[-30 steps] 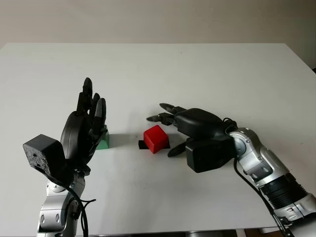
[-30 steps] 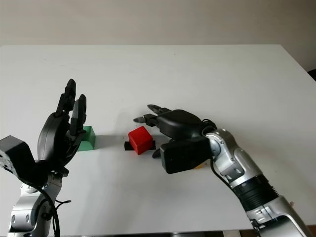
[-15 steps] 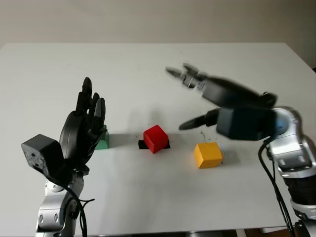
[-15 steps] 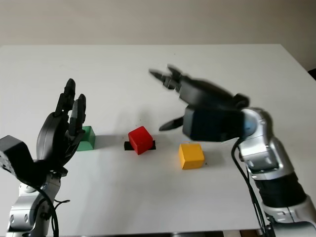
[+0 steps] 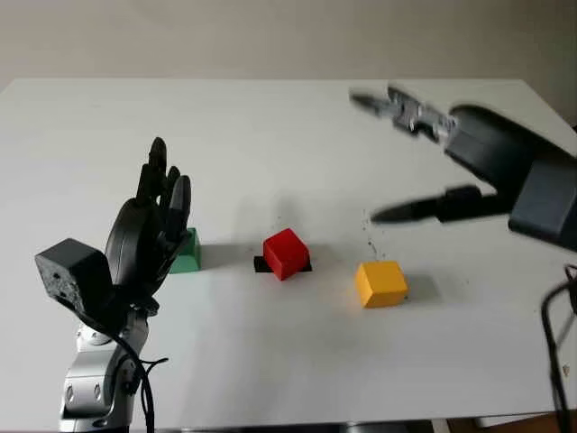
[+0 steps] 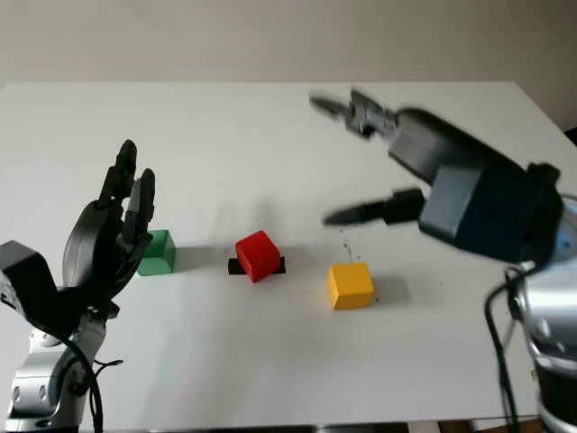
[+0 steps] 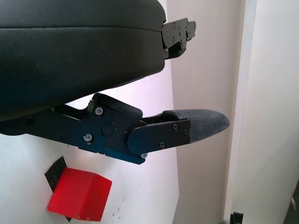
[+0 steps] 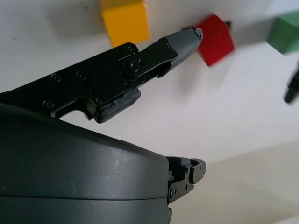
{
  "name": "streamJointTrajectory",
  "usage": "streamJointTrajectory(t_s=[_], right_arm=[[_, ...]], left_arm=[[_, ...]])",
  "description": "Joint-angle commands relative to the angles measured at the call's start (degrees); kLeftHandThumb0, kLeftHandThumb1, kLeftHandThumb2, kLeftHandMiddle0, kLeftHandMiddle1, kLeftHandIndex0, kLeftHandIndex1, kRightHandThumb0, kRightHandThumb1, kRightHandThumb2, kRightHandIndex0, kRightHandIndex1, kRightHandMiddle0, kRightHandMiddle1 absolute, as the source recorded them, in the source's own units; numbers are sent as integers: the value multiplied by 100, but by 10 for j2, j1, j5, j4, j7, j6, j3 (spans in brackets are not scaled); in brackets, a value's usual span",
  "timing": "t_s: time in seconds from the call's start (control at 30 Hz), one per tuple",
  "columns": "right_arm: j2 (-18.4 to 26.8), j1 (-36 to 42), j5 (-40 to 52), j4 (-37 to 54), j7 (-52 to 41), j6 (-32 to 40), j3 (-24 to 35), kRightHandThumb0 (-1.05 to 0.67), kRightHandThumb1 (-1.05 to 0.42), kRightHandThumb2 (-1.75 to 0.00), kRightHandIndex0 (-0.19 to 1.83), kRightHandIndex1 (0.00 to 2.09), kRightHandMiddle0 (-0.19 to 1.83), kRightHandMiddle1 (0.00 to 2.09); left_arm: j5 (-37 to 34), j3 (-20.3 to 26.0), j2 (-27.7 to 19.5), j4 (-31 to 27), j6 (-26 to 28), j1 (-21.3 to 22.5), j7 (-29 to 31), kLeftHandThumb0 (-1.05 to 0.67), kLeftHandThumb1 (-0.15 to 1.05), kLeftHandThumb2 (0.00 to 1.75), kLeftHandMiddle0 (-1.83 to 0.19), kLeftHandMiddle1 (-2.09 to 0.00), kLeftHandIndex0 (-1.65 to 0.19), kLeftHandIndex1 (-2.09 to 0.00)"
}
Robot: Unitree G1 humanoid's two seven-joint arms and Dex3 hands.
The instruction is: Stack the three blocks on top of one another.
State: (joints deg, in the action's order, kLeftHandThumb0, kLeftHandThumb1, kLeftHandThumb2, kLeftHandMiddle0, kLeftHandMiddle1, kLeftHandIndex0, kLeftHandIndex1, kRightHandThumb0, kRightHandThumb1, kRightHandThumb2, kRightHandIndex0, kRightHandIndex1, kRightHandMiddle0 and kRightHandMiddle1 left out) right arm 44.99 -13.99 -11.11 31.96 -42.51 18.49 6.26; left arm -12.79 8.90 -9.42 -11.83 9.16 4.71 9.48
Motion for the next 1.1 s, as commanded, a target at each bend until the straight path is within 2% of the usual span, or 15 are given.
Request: streamJointTrajectory(t_s=[0.0,0.17,0.4,0.73,1.07], right_arm=[[18,32,-7,18,3,-32,10,-64,-83,-4,-8,6,21,12],[41,94,-53,21,10,-89,7,-66,-85,-5,-9,6,21,10],[37,149,-95,8,31,-139,5,-68,-86,-6,-8,6,27,10],[18,172,-152,-24,91,-192,-10,-69,-87,-6,-2,8,37,13],[-7,169,-184,-72,151,-233,-25,-55,-88,-5,4,9,46,17]], left_arm=[[-1,2,-5,2,-4,9,4,-73,105,55,18,-5,19,-5],[0,4,-7,2,0,12,4,-72,105,56,18,-6,18,-5],[-3,7,-11,4,1,14,9,-73,105,56,18,-5,18,-5],[-5,7,-14,9,-1,17,10,-73,105,54,17,-6,18,-5],[-5,7,-13,5,5,16,7,-74,105,53,17,-5,17,-6]])
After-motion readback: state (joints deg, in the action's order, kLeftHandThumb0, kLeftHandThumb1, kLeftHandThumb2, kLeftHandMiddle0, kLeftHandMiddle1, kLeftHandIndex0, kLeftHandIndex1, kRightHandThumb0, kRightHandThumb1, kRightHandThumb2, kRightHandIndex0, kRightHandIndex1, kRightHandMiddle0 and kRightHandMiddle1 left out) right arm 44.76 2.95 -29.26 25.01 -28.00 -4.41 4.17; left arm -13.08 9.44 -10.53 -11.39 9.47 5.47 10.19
